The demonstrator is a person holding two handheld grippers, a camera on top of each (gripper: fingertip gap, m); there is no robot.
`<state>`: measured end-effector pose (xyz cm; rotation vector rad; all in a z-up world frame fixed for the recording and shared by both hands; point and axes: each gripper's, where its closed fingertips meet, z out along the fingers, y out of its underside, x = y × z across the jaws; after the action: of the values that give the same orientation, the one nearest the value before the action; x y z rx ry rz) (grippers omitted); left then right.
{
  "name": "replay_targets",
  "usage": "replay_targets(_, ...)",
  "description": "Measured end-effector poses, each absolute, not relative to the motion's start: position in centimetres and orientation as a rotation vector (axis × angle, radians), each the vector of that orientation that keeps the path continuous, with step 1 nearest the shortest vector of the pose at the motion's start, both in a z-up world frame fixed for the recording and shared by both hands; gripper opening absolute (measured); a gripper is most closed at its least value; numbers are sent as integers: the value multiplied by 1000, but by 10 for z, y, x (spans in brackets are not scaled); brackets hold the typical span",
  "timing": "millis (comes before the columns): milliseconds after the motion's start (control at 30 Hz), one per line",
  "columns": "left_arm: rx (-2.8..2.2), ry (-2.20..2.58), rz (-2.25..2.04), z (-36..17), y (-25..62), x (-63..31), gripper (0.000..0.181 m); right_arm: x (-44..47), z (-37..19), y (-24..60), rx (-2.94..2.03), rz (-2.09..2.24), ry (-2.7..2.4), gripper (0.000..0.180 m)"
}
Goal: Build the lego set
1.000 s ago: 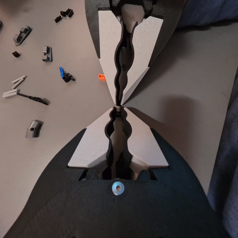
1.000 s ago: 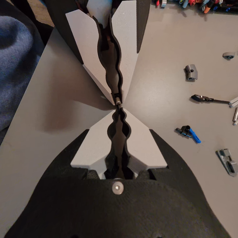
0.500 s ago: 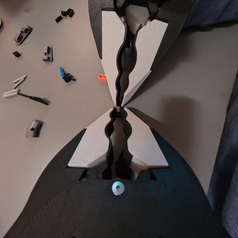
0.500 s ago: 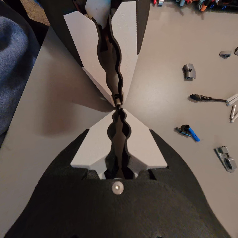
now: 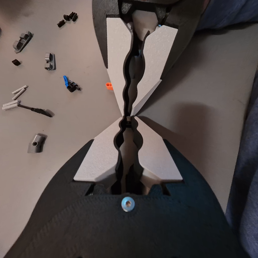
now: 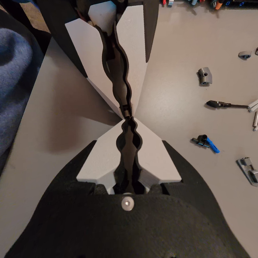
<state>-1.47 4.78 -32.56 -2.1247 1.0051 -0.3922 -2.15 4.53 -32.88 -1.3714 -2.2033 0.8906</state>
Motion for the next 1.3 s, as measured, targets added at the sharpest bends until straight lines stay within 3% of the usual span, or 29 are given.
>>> replay_targets(400,-2156,949,-460,-326,45,-17,6,-22,-329,43,-1386,895,-2182,1)
replay_targets(667,-2183,932,-411,-327,41,-25,20,-22,-330,44,-1389,900,-2188,2)
replay_targets(867,-2192,939,-351,-330,39,-26,15,-23,-330,43,-1390,901,-2193,2)
replay_targets(1133,-2132,927,-278,-313,40,-25,32,-22,-324,41,-1387,920,-2177,1)
replay_targets(1300,-2000,1049,-37,-303,46,-20,23,-18,-299,42,-1481,1205,-2084,1)
